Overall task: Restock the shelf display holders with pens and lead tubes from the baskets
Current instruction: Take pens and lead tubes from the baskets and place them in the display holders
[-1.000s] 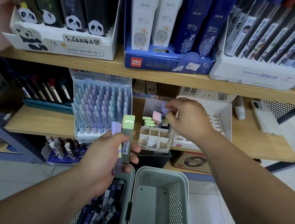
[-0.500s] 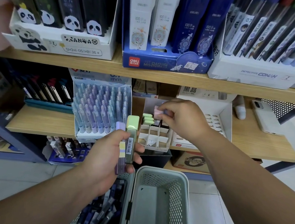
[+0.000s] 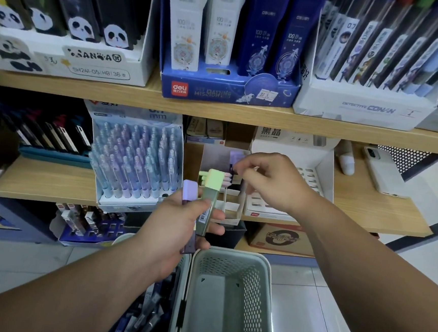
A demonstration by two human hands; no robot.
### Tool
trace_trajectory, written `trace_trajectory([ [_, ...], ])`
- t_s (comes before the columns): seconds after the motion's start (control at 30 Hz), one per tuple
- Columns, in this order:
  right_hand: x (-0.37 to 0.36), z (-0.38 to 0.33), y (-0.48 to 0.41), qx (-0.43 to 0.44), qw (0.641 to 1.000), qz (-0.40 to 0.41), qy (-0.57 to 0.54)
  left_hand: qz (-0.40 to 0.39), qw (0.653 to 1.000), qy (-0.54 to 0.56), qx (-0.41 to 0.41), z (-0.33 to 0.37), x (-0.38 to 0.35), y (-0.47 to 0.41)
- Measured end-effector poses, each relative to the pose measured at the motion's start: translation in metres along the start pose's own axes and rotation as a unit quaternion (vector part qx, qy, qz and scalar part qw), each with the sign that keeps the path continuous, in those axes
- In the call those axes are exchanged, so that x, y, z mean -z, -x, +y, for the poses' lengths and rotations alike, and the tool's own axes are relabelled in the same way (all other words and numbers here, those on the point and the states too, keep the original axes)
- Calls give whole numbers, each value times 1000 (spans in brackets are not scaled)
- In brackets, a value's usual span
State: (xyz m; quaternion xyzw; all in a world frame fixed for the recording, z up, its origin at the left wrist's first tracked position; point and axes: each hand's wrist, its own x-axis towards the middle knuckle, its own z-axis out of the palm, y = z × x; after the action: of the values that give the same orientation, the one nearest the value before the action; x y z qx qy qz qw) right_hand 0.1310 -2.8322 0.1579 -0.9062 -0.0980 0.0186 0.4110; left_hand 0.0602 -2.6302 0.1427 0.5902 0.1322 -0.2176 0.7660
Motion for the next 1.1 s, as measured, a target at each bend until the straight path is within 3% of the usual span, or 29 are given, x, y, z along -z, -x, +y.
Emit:
trace_trajectory([
  [0.2,3,-7,6,11,997,-60,-54,9,1000,-27,1,-2,-11,-4],
  [0.43,6,-7,4,-45,986,-51,-151,20,999,-33,18,-3,-13,-4],
  [0.57,13,-4,0,-55,991,7,-120,65,997,-26,20,-2,-6,-5],
  [0.8,11,-5,-6,-5,995,99,-16,70,997,-18,31,-1,-2,-4],
  [1.1,14,-19,-1,26,995,93,31,67,997,-10,20,0,4,-1],
])
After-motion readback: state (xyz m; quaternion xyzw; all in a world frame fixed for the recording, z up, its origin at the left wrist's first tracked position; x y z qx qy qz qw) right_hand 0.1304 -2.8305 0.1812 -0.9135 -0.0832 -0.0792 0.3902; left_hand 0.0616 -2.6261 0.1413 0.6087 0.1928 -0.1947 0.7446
